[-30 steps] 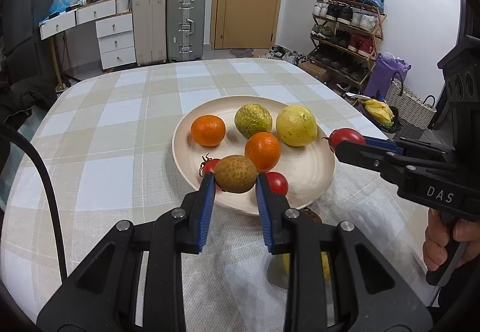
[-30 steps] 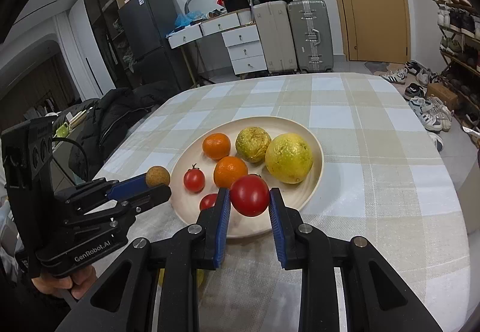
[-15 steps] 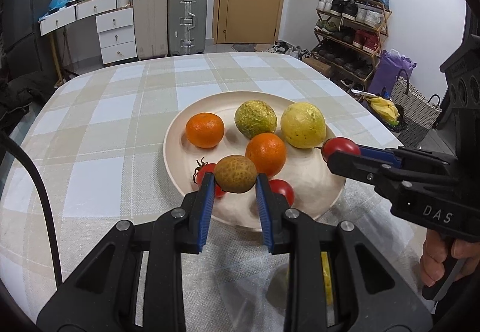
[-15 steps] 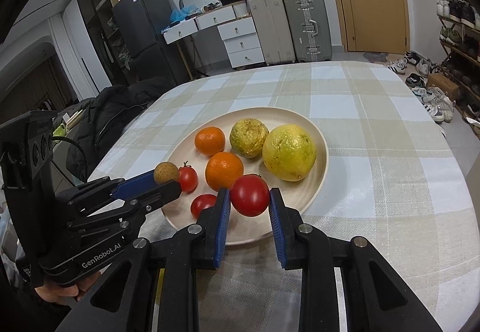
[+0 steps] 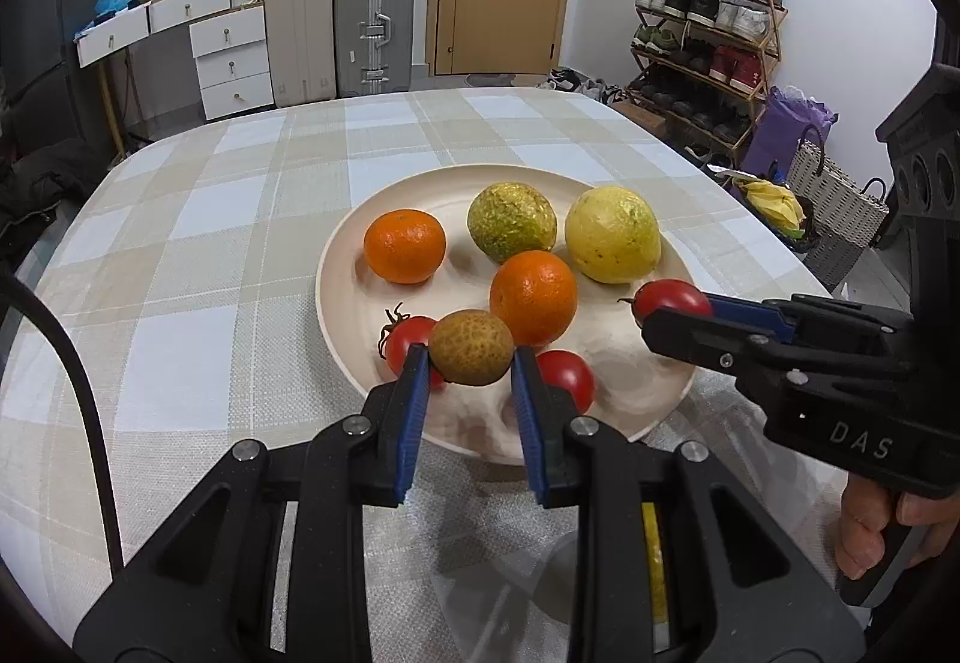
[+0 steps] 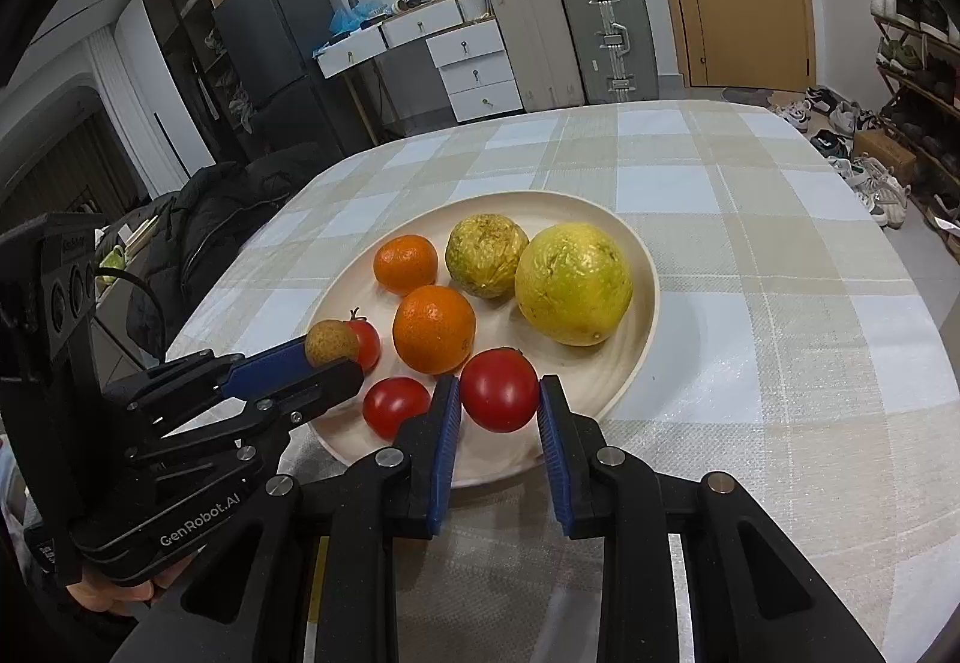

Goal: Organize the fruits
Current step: 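Open both tools to drop the brown fruit and tomato onto the plate, then move the left tool to the yellow pomelo and close on it, then lift the pomelo with the left tool while the right tool approaches the brown fruit, then close the right tool on the small brown round fruit, then carry the pomelo and brown fruit over the cream plate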

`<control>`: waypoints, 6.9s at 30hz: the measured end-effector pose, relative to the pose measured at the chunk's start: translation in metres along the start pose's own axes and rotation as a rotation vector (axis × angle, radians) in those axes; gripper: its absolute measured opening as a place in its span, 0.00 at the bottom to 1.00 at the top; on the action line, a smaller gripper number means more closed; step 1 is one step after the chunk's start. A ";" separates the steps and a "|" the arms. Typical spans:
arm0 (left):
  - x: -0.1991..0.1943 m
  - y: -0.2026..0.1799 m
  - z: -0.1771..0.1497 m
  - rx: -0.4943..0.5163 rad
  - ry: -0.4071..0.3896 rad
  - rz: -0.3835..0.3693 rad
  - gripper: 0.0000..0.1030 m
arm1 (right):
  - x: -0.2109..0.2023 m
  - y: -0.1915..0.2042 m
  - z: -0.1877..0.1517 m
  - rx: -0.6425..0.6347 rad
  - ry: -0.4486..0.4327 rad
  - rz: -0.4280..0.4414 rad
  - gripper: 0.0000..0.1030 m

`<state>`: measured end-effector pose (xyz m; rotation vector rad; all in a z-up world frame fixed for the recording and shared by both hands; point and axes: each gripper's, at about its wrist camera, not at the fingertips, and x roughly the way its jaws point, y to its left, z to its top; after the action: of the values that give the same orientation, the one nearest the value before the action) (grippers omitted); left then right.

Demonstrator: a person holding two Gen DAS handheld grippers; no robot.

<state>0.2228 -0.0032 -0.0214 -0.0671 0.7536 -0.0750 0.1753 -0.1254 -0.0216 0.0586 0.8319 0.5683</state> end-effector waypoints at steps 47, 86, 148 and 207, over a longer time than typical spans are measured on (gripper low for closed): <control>-0.098 -0.013 -0.048 0.069 -0.064 0.022 0.99 | -0.056 0.008 -0.035 -0.108 -0.004 -0.056 1.00; -0.049 -0.048 -0.064 0.119 0.092 -0.048 0.92 | -0.031 -0.008 -0.047 -0.114 0.108 -0.155 1.00; -0.079 0.010 -0.044 -0.010 -0.028 -0.049 0.45 | -0.005 0.047 -0.048 -0.140 0.145 0.047 0.39; -0.075 0.013 -0.044 -0.023 -0.034 -0.025 0.45 | -0.007 0.041 -0.045 -0.168 0.137 0.008 0.44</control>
<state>0.1382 0.0154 -0.0034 -0.0997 0.7198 -0.0889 0.1210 -0.1020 -0.0361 -0.1319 0.9141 0.6538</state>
